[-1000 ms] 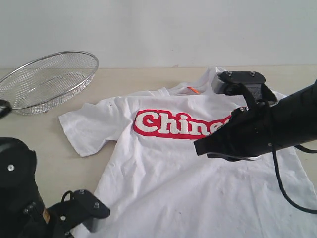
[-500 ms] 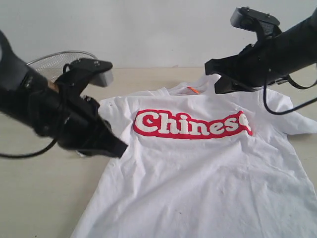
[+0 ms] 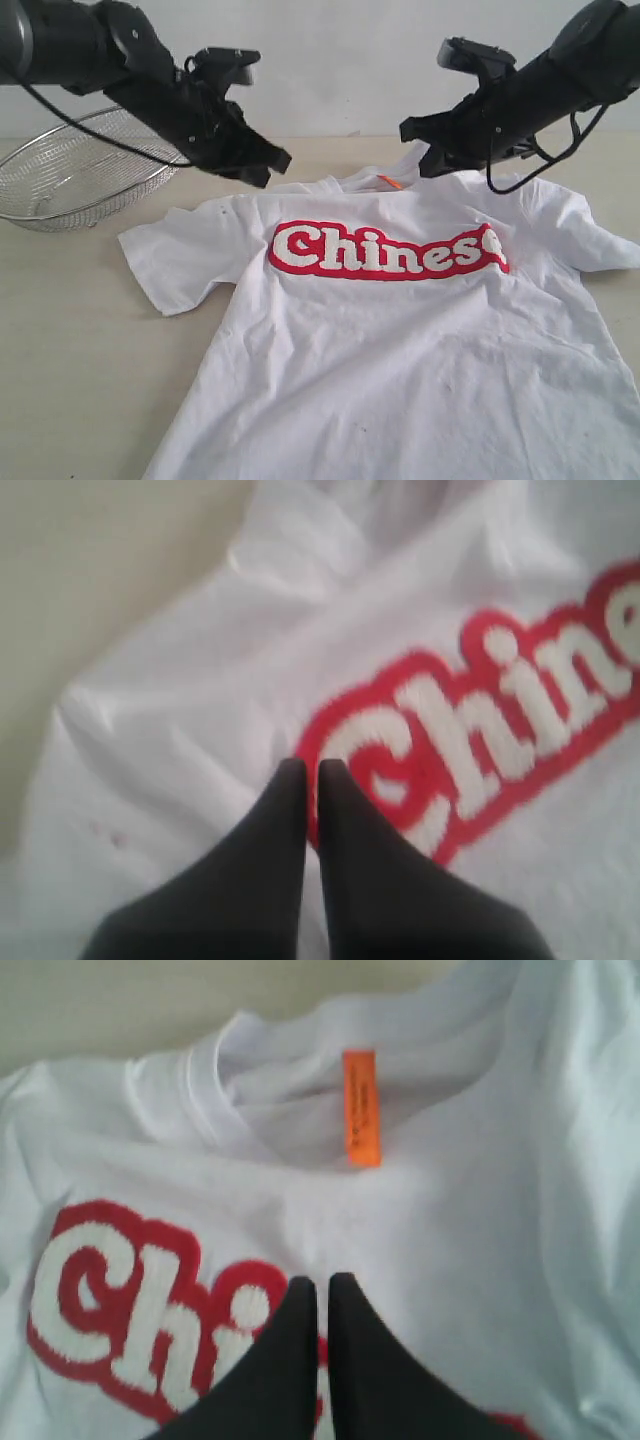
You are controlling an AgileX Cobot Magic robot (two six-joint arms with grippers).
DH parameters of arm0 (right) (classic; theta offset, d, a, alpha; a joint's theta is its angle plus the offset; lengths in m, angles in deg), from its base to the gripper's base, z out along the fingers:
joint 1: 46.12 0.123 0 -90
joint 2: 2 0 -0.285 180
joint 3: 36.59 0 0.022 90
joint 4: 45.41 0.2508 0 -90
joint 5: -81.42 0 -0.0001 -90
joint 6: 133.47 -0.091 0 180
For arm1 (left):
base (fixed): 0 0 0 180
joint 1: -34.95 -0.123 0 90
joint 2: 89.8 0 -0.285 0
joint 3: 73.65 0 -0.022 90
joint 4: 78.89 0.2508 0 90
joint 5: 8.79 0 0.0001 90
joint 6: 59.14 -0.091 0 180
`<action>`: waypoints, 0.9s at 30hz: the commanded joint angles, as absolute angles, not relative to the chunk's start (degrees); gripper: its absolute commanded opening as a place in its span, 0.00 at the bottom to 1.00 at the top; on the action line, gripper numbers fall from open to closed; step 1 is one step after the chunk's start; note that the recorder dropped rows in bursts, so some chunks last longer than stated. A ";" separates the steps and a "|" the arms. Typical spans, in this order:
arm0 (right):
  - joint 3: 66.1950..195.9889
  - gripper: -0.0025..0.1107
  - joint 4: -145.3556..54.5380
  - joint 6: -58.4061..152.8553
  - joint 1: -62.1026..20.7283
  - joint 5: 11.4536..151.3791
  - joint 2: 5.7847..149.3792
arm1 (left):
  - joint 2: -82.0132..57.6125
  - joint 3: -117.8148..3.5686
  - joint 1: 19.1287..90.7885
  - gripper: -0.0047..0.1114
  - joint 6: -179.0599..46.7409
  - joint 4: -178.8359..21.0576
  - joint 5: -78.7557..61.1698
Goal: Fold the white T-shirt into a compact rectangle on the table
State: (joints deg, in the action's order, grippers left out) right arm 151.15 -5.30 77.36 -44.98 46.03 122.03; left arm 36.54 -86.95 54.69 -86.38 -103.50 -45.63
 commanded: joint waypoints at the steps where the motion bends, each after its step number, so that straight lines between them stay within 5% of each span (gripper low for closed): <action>1: 163.38 0.02 -5.55 75.13 -46.91 41.84 128.79 | 44.08 -101.95 53.19 0.08 -87.15 -105.45 -48.45; 6: 170.36 0.02 -5.11 77.16 -45.47 40.04 135.97 | 56.00 -116.75 53.46 0.08 -90.88 -105.32 -56.48; 27: 170.36 0.02 -4.00 79.87 -38.50 45.58 138.47 | 63.29 -120.07 53.46 0.08 -92.98 -103.51 -55.36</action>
